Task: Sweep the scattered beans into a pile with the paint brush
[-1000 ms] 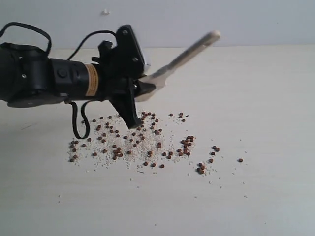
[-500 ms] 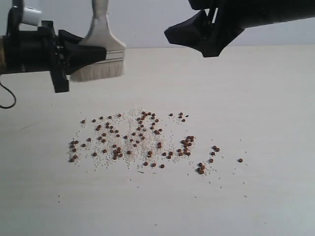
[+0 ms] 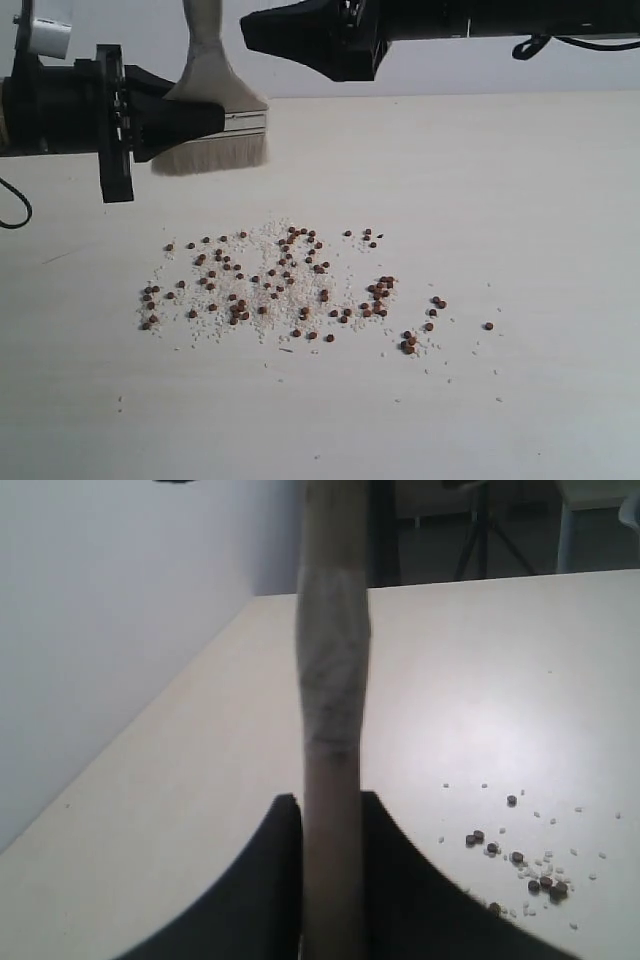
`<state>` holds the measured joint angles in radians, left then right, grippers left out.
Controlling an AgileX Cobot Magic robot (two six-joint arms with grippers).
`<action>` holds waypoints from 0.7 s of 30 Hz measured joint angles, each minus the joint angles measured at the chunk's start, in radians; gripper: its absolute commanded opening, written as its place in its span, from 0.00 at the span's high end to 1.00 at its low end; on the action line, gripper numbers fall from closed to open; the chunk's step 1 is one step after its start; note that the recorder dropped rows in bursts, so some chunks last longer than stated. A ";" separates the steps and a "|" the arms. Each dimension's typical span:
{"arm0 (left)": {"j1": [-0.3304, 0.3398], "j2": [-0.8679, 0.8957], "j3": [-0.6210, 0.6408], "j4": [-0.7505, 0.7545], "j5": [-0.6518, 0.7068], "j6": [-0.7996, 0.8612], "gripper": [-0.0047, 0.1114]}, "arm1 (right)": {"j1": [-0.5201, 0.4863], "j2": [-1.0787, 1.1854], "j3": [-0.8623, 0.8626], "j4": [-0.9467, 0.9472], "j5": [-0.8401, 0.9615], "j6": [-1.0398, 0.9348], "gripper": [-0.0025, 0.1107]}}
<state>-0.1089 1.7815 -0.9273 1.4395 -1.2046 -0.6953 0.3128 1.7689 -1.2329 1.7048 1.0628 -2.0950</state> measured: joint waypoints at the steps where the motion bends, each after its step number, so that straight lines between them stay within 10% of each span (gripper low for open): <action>1: -0.002 0.000 0.000 -0.004 0.000 0.003 0.96 | 0.000 0.017 -0.020 0.002 0.035 0.000 0.31; 15: -0.063 0.000 0.000 -0.037 0.000 0.033 0.96 | 0.063 0.062 -0.058 0.029 0.147 0.000 0.32; 21: -0.067 0.000 0.000 -0.051 0.000 0.037 0.96 | 0.082 0.062 -0.058 0.029 0.151 0.000 0.60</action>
<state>-0.1758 1.7815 -0.9273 1.3884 -1.2046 -0.6582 0.3949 1.8312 -1.2907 1.7338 1.2139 -2.0950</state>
